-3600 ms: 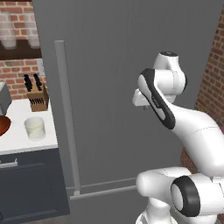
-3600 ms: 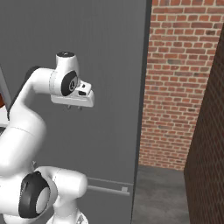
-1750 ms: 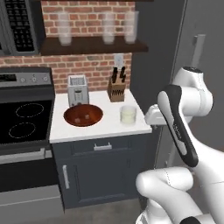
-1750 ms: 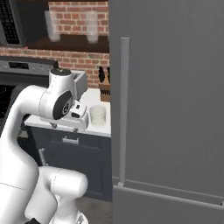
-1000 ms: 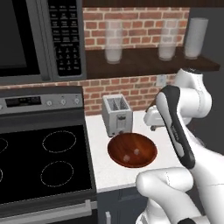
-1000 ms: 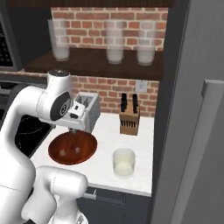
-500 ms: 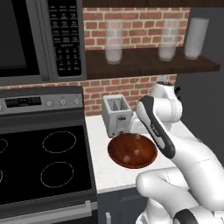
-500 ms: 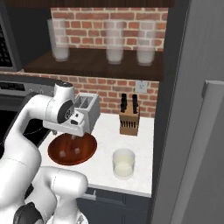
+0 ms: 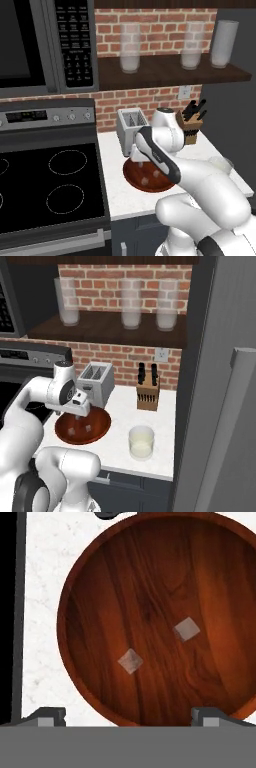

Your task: Grab a lemon wedge from the fridge and one ice cube from the ice bowl, and put them in the glass of lemonade.

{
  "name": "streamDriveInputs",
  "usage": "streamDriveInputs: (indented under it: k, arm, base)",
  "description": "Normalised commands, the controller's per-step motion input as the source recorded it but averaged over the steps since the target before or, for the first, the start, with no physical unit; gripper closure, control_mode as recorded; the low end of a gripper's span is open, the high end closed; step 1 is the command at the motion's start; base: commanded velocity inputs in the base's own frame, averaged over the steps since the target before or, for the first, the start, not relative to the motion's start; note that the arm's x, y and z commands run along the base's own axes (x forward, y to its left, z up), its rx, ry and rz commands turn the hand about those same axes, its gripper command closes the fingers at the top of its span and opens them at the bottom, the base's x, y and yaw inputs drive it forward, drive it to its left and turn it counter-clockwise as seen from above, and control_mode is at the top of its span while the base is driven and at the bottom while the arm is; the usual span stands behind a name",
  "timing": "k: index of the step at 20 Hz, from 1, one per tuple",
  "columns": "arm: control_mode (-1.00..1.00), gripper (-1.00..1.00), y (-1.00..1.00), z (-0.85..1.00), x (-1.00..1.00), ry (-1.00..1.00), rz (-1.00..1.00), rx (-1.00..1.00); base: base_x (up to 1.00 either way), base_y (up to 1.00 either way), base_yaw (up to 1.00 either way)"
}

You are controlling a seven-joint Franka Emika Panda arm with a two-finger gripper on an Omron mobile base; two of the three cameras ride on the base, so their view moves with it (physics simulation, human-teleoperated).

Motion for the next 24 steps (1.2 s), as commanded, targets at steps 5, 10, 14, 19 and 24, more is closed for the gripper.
streamDriveInputs:
  k: [5,10,14,19,24]
  arm:
    - [-1.00,-1.00,-0.16,-0.14,0.20,0.06,0.00,-0.01]
    - [-1.00,-1.00,-0.38,-0.15,0.50,0.00,0.04,0.00]
    - [-1.00,-1.00,-0.13,-0.01,0.30,0.00,0.05,0.00]
    - [-1.00,-1.00,0.01,0.00,0.17,0.00,0.01,0.00]
    - [-1.00,-1.00,0.02,-0.15,-0.08,-0.04,0.01,0.00]
  base:
    - [0.00,0.00,0.00]
    - [0.00,0.00,0.00]
    - [0.00,0.00,0.00]
    - [0.00,0.00,0.00]
    - [0.00,0.00,0.00]
